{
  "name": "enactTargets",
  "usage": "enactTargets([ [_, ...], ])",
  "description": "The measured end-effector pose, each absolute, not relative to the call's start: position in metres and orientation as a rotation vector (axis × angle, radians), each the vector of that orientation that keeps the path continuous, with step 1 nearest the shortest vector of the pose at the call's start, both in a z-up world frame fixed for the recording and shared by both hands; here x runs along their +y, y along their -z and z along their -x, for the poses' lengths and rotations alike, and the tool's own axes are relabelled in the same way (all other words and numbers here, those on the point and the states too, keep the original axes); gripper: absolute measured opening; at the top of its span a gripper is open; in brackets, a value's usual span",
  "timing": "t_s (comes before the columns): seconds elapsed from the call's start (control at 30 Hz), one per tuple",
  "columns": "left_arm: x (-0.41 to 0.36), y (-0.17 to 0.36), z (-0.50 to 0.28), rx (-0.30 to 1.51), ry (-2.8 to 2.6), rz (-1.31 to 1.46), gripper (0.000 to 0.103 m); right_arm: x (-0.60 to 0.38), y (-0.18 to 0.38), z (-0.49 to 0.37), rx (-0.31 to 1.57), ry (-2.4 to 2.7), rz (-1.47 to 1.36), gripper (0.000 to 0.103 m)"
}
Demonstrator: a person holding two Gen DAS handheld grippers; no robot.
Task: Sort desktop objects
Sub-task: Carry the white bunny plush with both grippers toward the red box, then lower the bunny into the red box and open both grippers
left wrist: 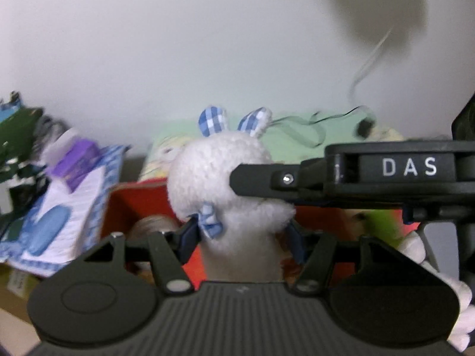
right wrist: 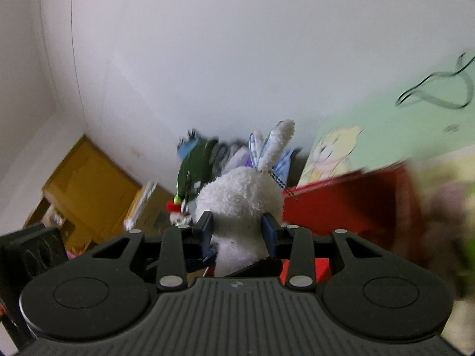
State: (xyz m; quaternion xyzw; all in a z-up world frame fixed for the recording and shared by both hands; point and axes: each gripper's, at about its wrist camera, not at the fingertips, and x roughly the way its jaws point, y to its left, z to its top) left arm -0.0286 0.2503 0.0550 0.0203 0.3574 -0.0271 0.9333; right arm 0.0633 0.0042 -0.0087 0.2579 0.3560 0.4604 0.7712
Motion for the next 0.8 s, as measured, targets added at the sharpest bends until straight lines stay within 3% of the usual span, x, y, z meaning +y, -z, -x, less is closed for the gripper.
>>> enactTargets([
  [0.3,0.309,-0.009,0.008,0.844,-0.009,-0.102,0.059,0.095,0.062,-0.084,0.952,-0.977,-0.550,0.038],
  [0.57,0.322,-0.002,0.010,0.867,-0.004,-0.110,0.059,0.111,0.059,-0.059,1.050,-0.936,-0.517,0.038],
  [0.8,0.317,0.005,0.006,0.902,-0.036,-0.112,0.062,0.113,0.061,-0.058,1.067,-0.927,-0.484,0.051],
])
